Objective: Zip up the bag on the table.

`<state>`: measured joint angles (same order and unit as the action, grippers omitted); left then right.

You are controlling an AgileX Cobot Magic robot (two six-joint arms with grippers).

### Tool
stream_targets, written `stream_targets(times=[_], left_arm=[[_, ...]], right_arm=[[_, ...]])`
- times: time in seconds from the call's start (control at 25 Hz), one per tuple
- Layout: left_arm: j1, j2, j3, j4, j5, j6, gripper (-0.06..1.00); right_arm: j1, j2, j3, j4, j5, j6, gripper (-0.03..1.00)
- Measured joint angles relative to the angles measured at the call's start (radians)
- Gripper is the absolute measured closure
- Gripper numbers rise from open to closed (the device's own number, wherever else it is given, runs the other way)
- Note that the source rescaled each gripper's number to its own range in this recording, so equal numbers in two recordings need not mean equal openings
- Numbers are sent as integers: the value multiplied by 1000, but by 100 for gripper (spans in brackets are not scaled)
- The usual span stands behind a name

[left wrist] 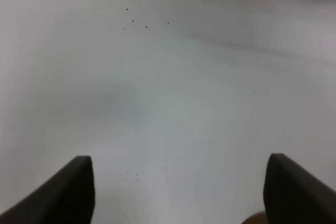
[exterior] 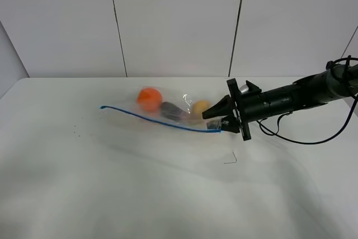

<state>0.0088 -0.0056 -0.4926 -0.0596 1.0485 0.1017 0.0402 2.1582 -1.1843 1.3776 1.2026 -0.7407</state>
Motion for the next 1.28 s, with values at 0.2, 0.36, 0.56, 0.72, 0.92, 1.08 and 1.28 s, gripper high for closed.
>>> stream_targets(times=[0.2,0.36,0.56,0.72,0.92,1.08,1.28], left_arm=[[0,0,0,0,0,0,-2],[0,0,0,0,0,0,-2],[0,0,0,0,0,-2,-2],[0,0,0,0,0,-3,-2],[0,0,0,0,0,-3,-2],[0,0,0,0,0,-3,-2],[0,0,0,0,0,-3,-2]], right_arm=[[0,-37,-22,-111,1,40,5],[0,-105,-133,-319,-13,164,2],[0,-199,-311,-692,-55,376,2],[0,-257,-408,-986,-47,518,2],[0,-307,-429,-1207,6,594,2],[0,-348,-407,-1253,6,618,2],[0,-434,-314,-1255,6,620,2]])
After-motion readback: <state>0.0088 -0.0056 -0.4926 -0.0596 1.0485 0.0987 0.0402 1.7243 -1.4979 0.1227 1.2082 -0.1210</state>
